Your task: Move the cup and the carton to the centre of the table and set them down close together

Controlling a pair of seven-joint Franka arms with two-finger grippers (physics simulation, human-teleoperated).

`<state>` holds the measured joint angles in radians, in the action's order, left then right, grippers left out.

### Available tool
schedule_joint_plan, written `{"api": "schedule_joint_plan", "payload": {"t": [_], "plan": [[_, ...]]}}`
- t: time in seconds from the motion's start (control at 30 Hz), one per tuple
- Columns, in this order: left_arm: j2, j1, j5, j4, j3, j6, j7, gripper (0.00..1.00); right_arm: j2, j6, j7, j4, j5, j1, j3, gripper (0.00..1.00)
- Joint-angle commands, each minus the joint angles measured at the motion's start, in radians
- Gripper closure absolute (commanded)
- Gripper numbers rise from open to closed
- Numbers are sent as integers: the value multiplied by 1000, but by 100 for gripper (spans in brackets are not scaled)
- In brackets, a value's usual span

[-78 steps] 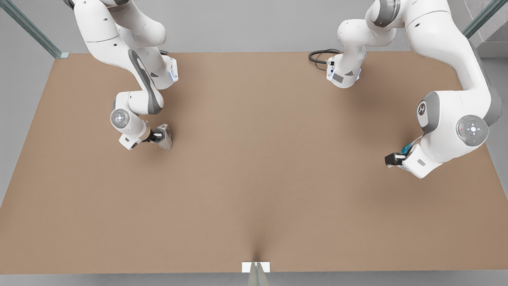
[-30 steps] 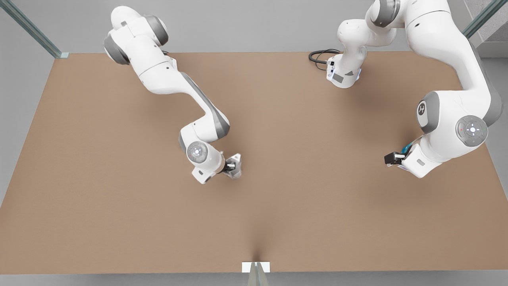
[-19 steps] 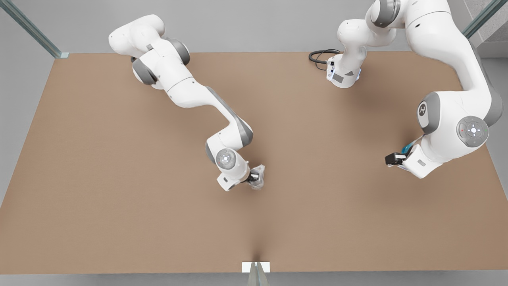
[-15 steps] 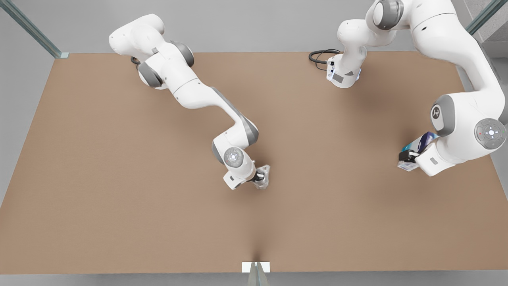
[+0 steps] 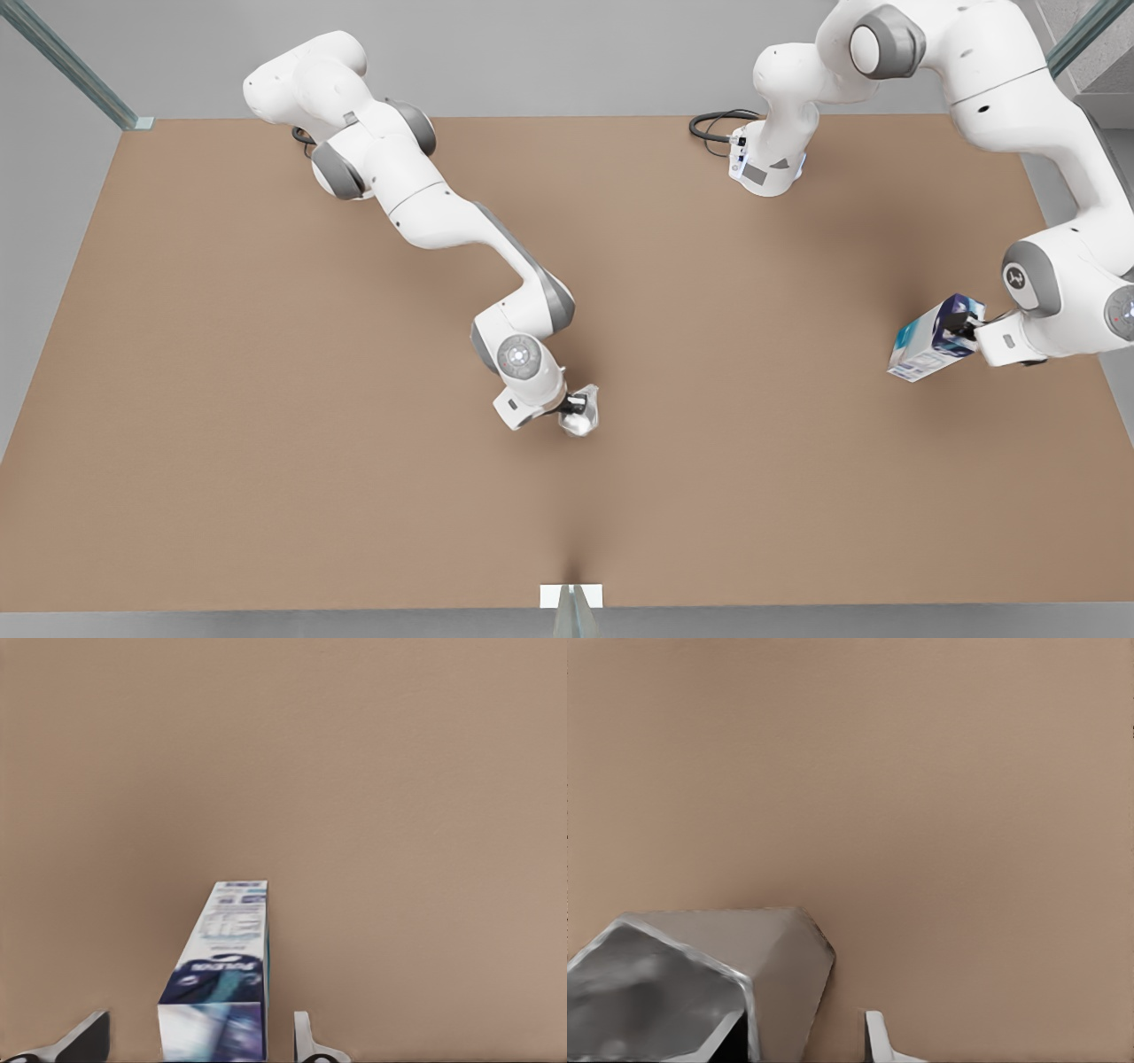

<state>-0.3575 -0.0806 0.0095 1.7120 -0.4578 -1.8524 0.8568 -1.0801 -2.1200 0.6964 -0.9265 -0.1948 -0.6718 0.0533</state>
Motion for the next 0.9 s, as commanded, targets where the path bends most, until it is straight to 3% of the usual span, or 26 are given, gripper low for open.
{"api": "schedule_joint_plan", "payload": {"t": [0.0, 0.4, 0.47, 0.5, 0.6, 0.73, 0.8, 0.87], "plan": [[0, -1, -2, 8, -2, -1, 10, 0, 0, 0, 0, 0, 0, 1, 0, 19], [28, -1, -10, 152, -61, -94, 56, 0, 78, 84, -6, -3, -29, 14, -1, 16], [34, -1, -11, 159, -61, -96, 56, 0, 201, 115, -25, -81, -26, 21, 0, 8], [32, -1, -11, 175, -61, -103, 56, 0, 293, 123, -109, -169, -31, 64, 0, 0], [14, -1, -11, 190, -64, -129, 57, 0, 609, 126, -230, -469, -25, 231, 2, 0], [-1, 7, -11, 205, -68, -148, 56, 0, 812, 320, -431, -563, 14, 432, 10, 0], [-1, 7, -11, 205, -68, -142, 56, 18, 835, 443, -744, -528, 121, 555, 11, 0], [-1, 7, -16, 205, -68, -142, 56, 24, 845, 534, -811, -502, 193, 561, 63, 0]]}}
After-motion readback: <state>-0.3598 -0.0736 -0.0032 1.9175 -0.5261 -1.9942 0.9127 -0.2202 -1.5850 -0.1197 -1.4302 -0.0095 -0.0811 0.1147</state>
